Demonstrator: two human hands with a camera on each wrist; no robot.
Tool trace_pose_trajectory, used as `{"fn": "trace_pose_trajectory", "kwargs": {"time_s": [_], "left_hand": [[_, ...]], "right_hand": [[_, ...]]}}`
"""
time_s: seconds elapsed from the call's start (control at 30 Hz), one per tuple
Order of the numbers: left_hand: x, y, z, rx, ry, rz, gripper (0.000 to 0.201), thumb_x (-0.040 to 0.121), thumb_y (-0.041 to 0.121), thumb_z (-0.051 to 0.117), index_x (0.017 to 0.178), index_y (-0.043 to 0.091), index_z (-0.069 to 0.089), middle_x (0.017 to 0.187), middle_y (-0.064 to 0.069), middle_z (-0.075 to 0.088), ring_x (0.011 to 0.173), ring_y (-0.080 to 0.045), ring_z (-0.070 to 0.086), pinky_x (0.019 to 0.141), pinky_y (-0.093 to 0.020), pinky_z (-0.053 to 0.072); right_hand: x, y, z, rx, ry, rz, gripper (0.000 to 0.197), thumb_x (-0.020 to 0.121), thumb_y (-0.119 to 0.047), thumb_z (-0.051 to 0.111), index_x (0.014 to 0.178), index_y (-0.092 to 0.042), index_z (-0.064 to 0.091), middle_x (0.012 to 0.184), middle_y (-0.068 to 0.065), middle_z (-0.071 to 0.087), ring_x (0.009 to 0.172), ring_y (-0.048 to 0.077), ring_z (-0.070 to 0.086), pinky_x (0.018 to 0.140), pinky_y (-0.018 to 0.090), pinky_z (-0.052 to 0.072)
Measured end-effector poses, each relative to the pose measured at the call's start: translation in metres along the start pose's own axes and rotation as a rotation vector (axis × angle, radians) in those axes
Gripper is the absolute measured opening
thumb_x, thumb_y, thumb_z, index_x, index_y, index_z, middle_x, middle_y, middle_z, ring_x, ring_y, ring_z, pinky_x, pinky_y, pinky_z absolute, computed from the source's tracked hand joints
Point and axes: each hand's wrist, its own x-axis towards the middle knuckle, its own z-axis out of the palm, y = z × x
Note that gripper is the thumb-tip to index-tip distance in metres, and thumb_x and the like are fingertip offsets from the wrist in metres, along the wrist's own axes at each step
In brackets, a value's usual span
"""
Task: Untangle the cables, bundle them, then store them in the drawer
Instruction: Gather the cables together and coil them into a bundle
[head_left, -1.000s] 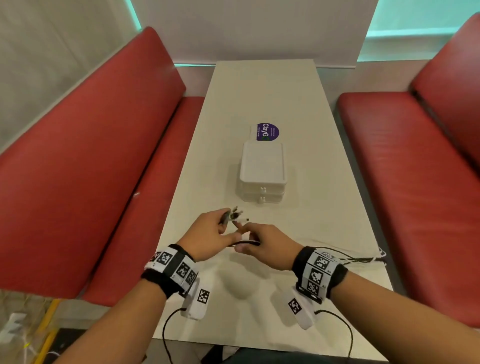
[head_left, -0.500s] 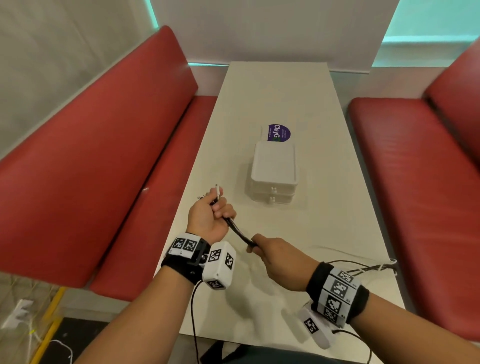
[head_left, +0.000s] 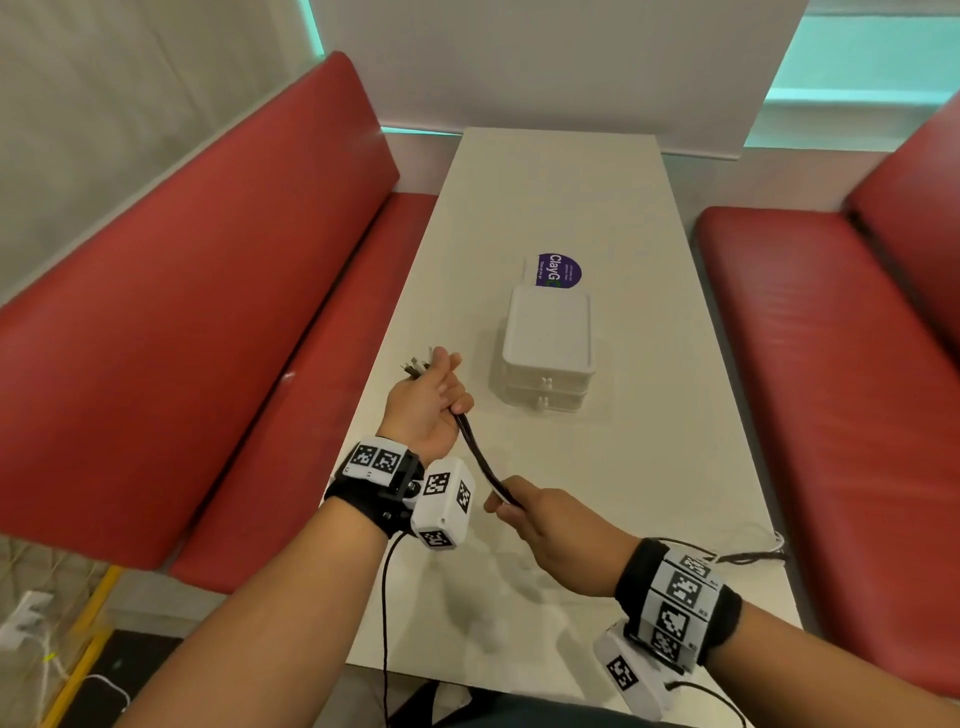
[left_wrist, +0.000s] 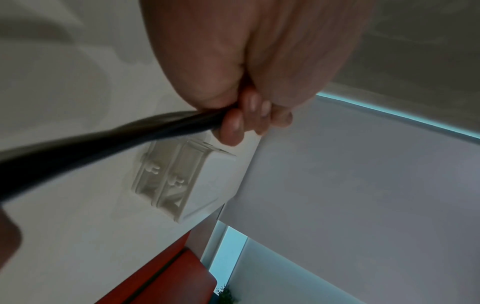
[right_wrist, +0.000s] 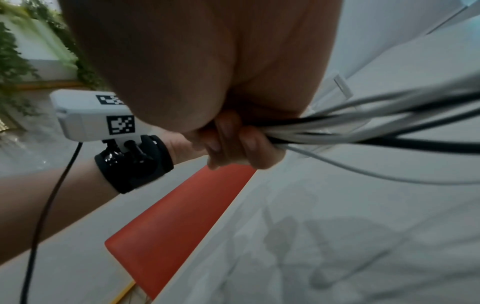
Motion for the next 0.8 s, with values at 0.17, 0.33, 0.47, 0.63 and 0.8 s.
{"fn": "trace_pose_trajectory", "kwargs": {"time_s": [0.17,0.33,0.47,0.63,0.8], "left_hand": [[0.000,0.005,-0.002,-0.046,-0.069,-0.080,0.038,0.103,0.037,0.052,0.074,0.013,0.049,0.048,0.006,0.026,0.037,-0.008,0.022,0.040,-0.022,0.029],[-0.004,0.000,-0.005,0.440,-0.129,0.077,0.050,0.079,0.062,0.071,0.081,0.021,0.042,0.057,0.009,0.027,0.045,-0.006,0.023,0.044,-0.022,0.025],[-0.022,-0.018,-0.010,1.022,-0.368,0.094,0.081,0.053,0.083,0.070,0.097,0.021,0.042,0.080,0.005,0.041,0.061,-0.008,0.039,0.051,-0.020,0.037],[-0.038,-0.031,-0.018,1.515,-0.534,0.023,0.074,0.063,0.049,0.090,0.112,0.022,0.043,0.099,0.008,0.054,0.085,-0.008,0.054,0.072,-0.024,0.045],[-0.058,-0.048,-0.007,0.940,-0.464,-0.263,0.025,0.101,0.033,0.057,0.083,0.020,0.045,0.068,0.002,0.040,0.056,-0.012,0.029,0.050,-0.022,0.028]], "right_hand": [[-0.005,-0.005,0.000,-0.187,-0.017,-0.018,0.023,0.109,-0.032,0.037,0.124,-0.019,0.048,0.076,-0.020,0.050,0.065,0.008,0.048,0.071,0.036,0.042],[-0.007,-0.023,-0.024,-0.295,-0.070,-0.049,0.024,0.107,-0.031,0.041,0.123,-0.020,0.054,0.096,0.003,0.068,0.082,0.026,0.061,0.076,0.043,0.051],[-0.004,-0.033,-0.071,-0.425,0.035,-0.099,0.025,0.105,-0.044,0.044,0.108,-0.028,0.063,0.077,-0.006,0.062,0.068,0.018,0.051,0.068,0.041,0.048],[0.006,-0.032,-0.108,-0.388,0.111,-0.079,0.014,0.095,-0.046,0.062,0.104,-0.037,0.070,0.084,-0.010,0.071,0.073,0.012,0.060,0.072,0.038,0.053],[0.015,-0.027,-0.117,-0.402,0.340,-0.206,0.014,0.084,-0.045,0.075,0.097,-0.042,0.079,0.072,-0.015,0.056,0.063,0.003,0.051,0.059,0.030,0.042]]}}
